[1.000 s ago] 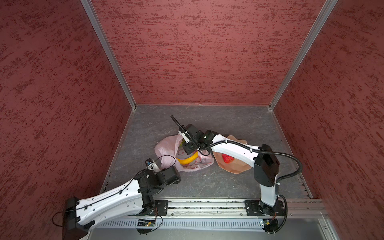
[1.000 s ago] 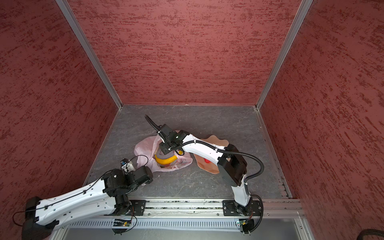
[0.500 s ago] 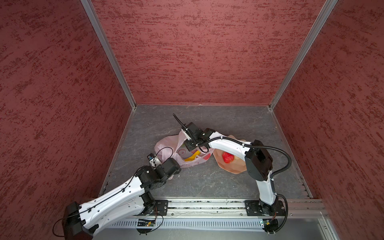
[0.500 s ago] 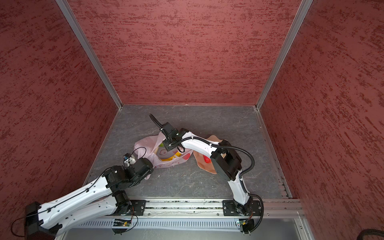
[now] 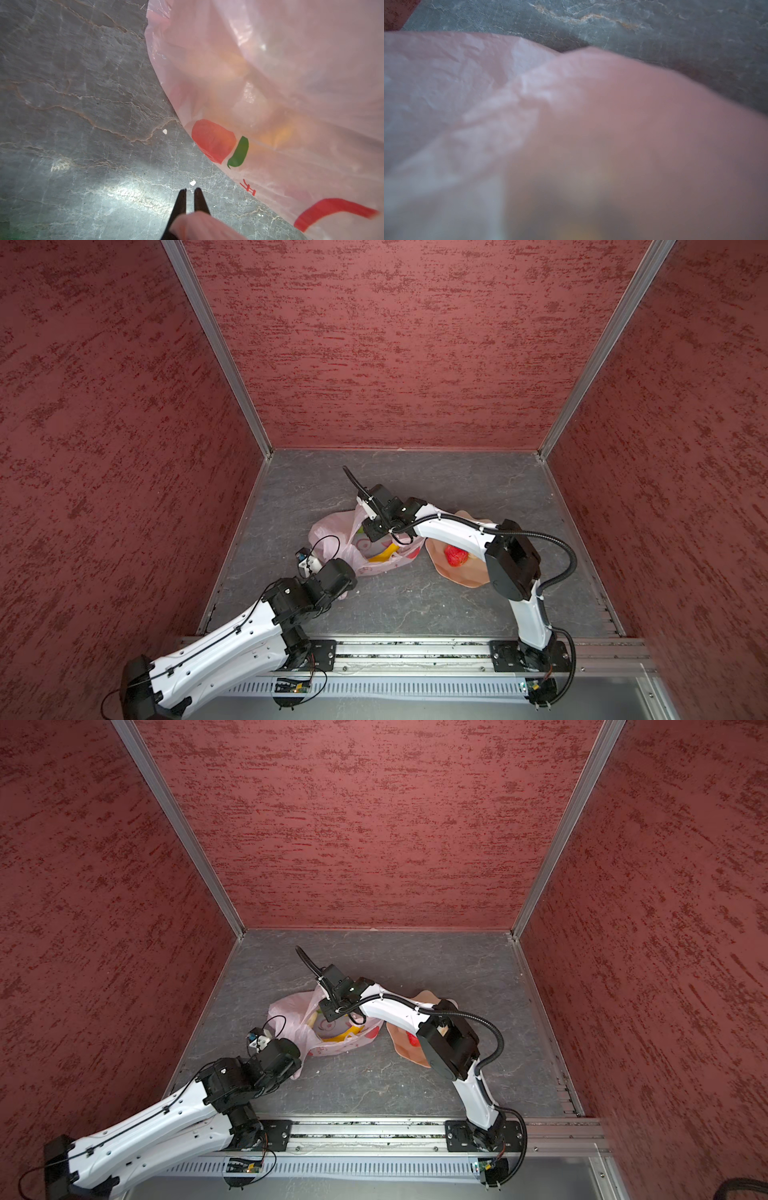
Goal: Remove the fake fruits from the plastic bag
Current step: 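Lower the right gripper into the bag toward the yellow lemon, then close the right gripper on the yellow lemon inside the bag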
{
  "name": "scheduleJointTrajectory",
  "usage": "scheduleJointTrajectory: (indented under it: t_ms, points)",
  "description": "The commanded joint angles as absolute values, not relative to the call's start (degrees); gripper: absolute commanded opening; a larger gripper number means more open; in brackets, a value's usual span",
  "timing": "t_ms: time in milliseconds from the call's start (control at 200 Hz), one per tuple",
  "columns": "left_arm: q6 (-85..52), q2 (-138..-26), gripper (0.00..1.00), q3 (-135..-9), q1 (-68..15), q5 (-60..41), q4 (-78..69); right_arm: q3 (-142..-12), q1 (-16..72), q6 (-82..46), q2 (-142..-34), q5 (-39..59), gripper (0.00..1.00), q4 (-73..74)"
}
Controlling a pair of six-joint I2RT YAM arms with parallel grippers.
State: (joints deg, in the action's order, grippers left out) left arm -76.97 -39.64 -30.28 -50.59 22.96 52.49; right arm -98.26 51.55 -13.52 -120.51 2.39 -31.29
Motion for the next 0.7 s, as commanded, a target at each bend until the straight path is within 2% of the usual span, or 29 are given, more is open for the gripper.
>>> scheduleJointTrajectory:
  t_ms: [0,446,696]
  points:
    - [-75.94,-37.67,0.11,-28.2,-51.1,22.21,51.13,-100.25,51.77,-13.84,-122.2,2.63,0.4,-26.77]
    - [-77.44,-34.89,0.11,-23.88,-52.21,21.59,51.8,-100.95,51.35,-13.1,-123.01,-5.86,0.6,-24.3]
    - [-75.88,-36.93,0.11,-23.6,-52.16,20.92,47.86,-102.04,50.47,-13.4,-124.19,-9.11,0.67,-26.96]
